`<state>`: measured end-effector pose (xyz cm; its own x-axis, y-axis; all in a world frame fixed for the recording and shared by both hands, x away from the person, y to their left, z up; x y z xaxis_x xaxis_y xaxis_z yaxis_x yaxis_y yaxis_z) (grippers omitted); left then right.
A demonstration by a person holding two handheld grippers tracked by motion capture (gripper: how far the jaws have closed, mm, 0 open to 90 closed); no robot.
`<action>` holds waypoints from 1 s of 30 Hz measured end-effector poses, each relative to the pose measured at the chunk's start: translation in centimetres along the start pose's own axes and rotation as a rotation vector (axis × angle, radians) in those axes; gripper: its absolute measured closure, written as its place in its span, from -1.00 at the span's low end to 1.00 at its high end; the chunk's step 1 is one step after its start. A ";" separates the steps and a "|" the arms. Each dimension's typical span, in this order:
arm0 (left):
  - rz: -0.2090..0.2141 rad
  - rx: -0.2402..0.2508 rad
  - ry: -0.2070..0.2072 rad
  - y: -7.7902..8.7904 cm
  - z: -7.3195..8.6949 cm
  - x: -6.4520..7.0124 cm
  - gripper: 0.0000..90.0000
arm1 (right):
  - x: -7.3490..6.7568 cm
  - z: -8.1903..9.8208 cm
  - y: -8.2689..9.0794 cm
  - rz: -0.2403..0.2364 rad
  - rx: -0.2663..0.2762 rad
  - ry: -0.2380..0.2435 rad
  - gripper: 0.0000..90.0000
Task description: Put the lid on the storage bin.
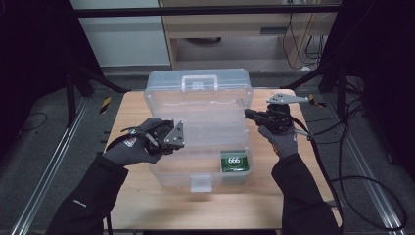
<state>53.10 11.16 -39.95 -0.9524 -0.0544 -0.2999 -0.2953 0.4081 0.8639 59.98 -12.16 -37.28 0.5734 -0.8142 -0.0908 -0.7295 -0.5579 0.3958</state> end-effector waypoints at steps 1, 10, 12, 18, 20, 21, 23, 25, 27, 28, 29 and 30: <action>0.000 0.000 0.001 0.0 0.0 0.0 0.85 | 0.0 0.0 0.0 -0.001 -0.002 -0.003 1.00; 0.000 -0.004 -0.006 0.0 0.0 0.1 0.84 | 0.2 0.1 0.1 0.002 -0.007 0.004 1.00; 0.002 -0.005 -0.005 0.0 0.1 0.1 0.84 | 0.3 0.2 0.1 0.003 -0.009 0.001 1.00; 0.008 -0.006 -0.001 -0.1 0.1 0.3 0.84 | 0.5 0.3 0.2 0.000 -0.010 -0.010 1.00; 0.011 -0.010 -0.002 -0.1 0.1 0.4 0.84 | 0.5 0.3 0.3 -0.002 -0.011 -0.010 1.00; 0.012 -0.010 -0.002 -0.1 0.1 0.5 0.84 | 0.5 0.4 0.3 0.000 -0.011 -0.009 1.00; 0.014 -0.010 -0.001 -0.2 0.1 0.5 0.84 | 0.5 0.4 0.2 -0.001 -0.014 -0.009 1.00; 0.017 -0.007 0.000 -0.2 0.1 0.6 0.84 | 0.6 0.4 0.2 -0.002 -0.013 -0.013 1.00; 0.021 -0.006 0.003 -0.2 0.2 0.7 0.83 | 0.6 0.5 0.2 -0.002 -0.011 -0.016 1.00; 0.020 -0.002 0.002 -0.3 0.2 0.7 0.83 | 0.6 0.5 0.2 -0.001 -0.011 -0.016 1.00; 0.020 -0.002 0.003 -0.3 0.2 0.8 0.82 | 0.7 0.6 0.2 -0.001 -0.011 -0.015 1.00; 0.021 -0.001 0.002 -0.3 0.2 0.9 0.82 | 0.6 0.6 0.2 -0.003 -0.012 -0.016 1.00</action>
Point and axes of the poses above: each handheld gripper's, and its own axes: y roughly backward along the jaws, z roughly out of its underside, x roughly to its right, the point moved 10 cm from there along -y, roughly forward along the jaws, and after that the axes turned 6 degrees about z, right-handed, at the moved point
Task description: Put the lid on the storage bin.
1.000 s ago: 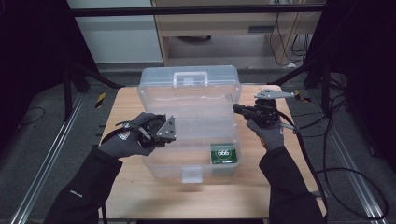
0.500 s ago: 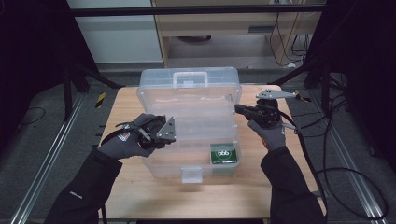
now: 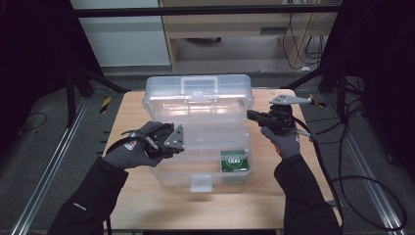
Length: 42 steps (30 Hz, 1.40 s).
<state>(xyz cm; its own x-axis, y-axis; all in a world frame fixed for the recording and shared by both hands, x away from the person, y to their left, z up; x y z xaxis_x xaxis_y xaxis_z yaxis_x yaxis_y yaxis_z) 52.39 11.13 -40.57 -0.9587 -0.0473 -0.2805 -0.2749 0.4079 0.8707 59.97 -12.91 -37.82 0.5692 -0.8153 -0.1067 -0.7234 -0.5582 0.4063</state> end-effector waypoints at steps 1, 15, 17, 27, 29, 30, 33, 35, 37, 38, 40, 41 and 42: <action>0.000 0.000 -0.001 0.0 0.0 0.0 0.82 | 0.0 0.1 0.0 -0.001 0.001 -0.003 1.00; 0.019 0.013 0.010 -0.6 -0.2 0.7 0.73 | -0.4 1.1 0.3 -0.030 0.007 -0.015 1.00; 0.037 0.039 0.033 -0.8 -0.4 0.8 0.68 | -0.5 1.3 0.5 -0.036 0.006 -0.014 0.98; 0.033 0.199 0.112 -1.1 -2.2 0.8 0.29 | -0.7 1.7 0.8 -0.044 0.011 -0.009 0.98; 0.039 0.233 0.138 -1.1 -2.3 0.8 0.25 | -0.7 1.8 0.8 -0.045 0.013 -0.011 0.98; 0.038 0.252 0.150 -1.1 -2.4 0.8 0.24 | -0.7 1.9 0.8 -0.047 0.012 -0.010 0.98; 0.038 0.299 0.193 -1.0 -2.4 0.7 0.22 | -0.8 2.0 0.9 -0.049 0.013 -0.013 0.98; 0.045 0.334 0.215 -0.9 -2.5 0.8 0.20 | -0.8 2.1 0.9 -0.046 0.010 -0.009 0.99; 0.048 0.365 0.236 -0.9 -2.5 0.8 0.17 | -0.8 2.1 0.9 -0.044 0.009 -0.005 0.99; 0.042 0.369 0.244 -0.8 -2.4 0.8 0.18 | -0.8 2.1 0.9 -0.043 0.009 -0.002 0.99; 0.028 0.382 0.268 -0.9 -2.2 0.7 0.18 | -0.8 2.2 0.9 -0.043 0.009 -0.003 1.00; 0.025 0.383 0.271 -0.9 -2.1 0.7 0.18 | -0.8 2.2 0.9 -0.045 0.008 -0.003 1.00; 0.019 0.391 0.282 -0.8 -2.0 0.6 0.18 | -0.8 2.2 0.9 -0.046 0.008 -0.002 1.00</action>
Point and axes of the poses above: each handheld gripper's, and its own axes: y roughly backward along the jaws, z roughly out of its underside, x roughly to its right, the point moved 10 cm from there along -y, roughly forward along the jaws, and after that the axes turned 6 degrees about z, right-handed, at the moved point
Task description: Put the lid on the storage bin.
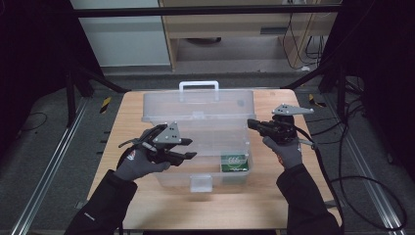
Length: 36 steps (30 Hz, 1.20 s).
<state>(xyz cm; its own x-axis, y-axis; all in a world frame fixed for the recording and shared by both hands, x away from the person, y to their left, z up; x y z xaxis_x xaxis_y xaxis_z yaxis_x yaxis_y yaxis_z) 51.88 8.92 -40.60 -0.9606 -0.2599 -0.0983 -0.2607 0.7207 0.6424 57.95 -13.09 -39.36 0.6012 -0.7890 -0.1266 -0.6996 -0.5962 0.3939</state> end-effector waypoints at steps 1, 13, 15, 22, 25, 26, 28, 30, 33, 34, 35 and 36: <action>-0.004 0.008 0.004 0.1 0.0 0.0 0.19 | 0.0 0.0 0.0 0.004 0.000 0.000 1.00; -0.043 0.043 0.055 0.9 0.1 -0.4 0.29 | 0.0 0.1 0.0 0.004 -0.004 0.007 1.00; -0.049 0.052 0.075 1.2 0.1 -0.4 0.31 | 0.0 0.1 0.0 0.007 -0.004 0.009 1.00; -0.085 0.088 0.127 2.4 -0.1 -0.7 0.47 | -0.1 0.1 0.0 0.005 -0.008 0.007 1.00; -0.116 0.103 0.150 2.9 0.1 -1.2 0.55 | -0.1 0.2 0.0 0.004 -0.010 0.007 1.00; -0.135 0.111 0.165 3.2 0.1 -1.4 0.58 | -0.1 0.2 0.0 0.006 -0.009 0.008 1.00; -0.157 0.123 0.191 3.5 0.3 -1.7 0.64 | -0.1 0.2 0.0 0.003 -0.011 0.008 1.00; -0.188 0.132 0.202 3.7 0.4 -2.0 0.70 | -0.1 0.2 0.0 0.003 -0.012 0.009 1.00; -0.230 0.143 0.217 4.1 0.6 -2.5 0.70 | -0.1 0.3 0.0 0.002 -0.016 0.012 1.00; -0.241 0.142 0.219 4.3 0.7 -2.6 0.69 | -0.1 0.3 0.0 0.003 -0.016 0.011 1.00; -0.250 0.150 0.227 4.4 0.8 -2.7 0.69 | -0.1 0.3 0.0 0.003 -0.016 0.012 1.00; -0.259 0.149 0.230 4.6 0.9 -2.8 0.66 | -0.2 0.3 0.0 0.002 -0.017 0.012 1.00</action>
Point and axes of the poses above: each handheld gripper's, and its own axes: y roughly backward along the jaws, z roughly out of its underside, x roughly to its right, the point moved 10 cm from there along -y, roughly forward along the jaws, and after that the axes turned 6 degrees about z, right-handed, at the moved point
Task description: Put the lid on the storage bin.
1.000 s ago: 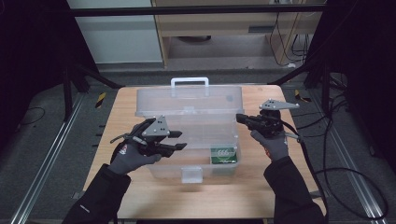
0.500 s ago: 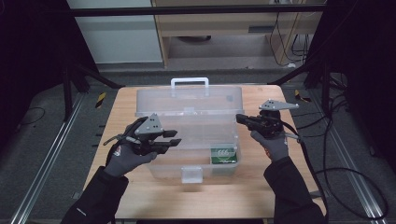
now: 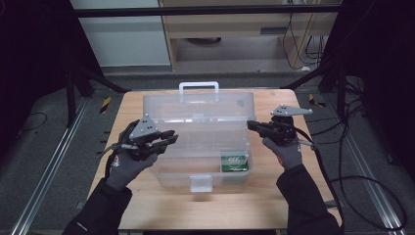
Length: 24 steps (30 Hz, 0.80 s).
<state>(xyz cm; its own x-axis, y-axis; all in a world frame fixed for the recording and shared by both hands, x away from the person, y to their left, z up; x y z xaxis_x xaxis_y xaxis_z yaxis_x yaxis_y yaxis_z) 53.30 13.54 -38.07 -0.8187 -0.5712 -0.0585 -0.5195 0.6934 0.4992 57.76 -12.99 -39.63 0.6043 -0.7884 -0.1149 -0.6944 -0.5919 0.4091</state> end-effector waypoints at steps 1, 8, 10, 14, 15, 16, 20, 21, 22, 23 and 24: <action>-0.012 0.009 0.005 0.1 0.0 -0.2 0.65 | 0.0 0.0 0.0 0.000 0.000 0.000 1.00; -0.057 0.024 0.041 0.9 0.6 -1.4 0.77 | 0.0 0.1 0.0 -0.002 -0.001 -0.001 1.00; -0.067 0.030 0.058 1.1 0.8 -1.7 0.81 | -0.1 0.1 0.0 -0.003 -0.003 -0.001 1.00; -0.095 0.038 0.077 1.6 1.2 -2.3 0.86 | -0.1 0.3 0.1 -0.005 -0.006 -0.002 1.00; -0.102 0.037 0.082 1.7 1.3 -2.5 0.87 | -0.1 0.3 0.1 -0.005 -0.008 -0.002 1.00; -0.108 0.042 0.091 1.8 1.4 -2.7 0.88 | -0.2 0.4 0.1 -0.007 -0.011 0.000 1.00; -0.124 0.039 0.101 2.3 2.0 -3.3 0.90 | -0.3 0.7 0.3 -0.005 -0.019 0.008 1.00; -0.129 0.032 0.100 2.4 2.3 -3.5 0.91 | -0.3 0.8 0.3 -0.005 -0.021 0.011 1.00; -0.132 0.029 0.101 2.5 2.4 -3.6 0.91 | -0.4 0.9 0.3 -0.005 -0.024 0.012 1.00; -0.134 0.029 0.105 2.7 2.6 -3.7 0.92 | -0.5 1.1 0.4 -0.007 -0.027 0.012 1.00; -0.135 0.031 0.107 2.7 2.7 -3.8 0.92 | -0.5 1.2 0.4 -0.004 -0.027 0.020 1.00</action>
<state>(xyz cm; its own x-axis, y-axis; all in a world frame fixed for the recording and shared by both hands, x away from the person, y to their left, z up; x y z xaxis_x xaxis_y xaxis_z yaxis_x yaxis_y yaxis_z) 54.32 18.80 -38.83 -0.7113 -0.7022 -0.0305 -0.6316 0.6195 0.4661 56.72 -13.06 -40.45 0.6145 -0.7827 -0.0987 -0.6817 -0.5898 0.4330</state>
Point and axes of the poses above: each handheld gripper's, and its own axes: y roughly backward along the jaws, z roughly out of its underside, x roughly to its right, the point moved 10 cm from there along -y, roughly forward along the jaws, and after that the axes turned 6 degrees about z, right-handed, at the moved point
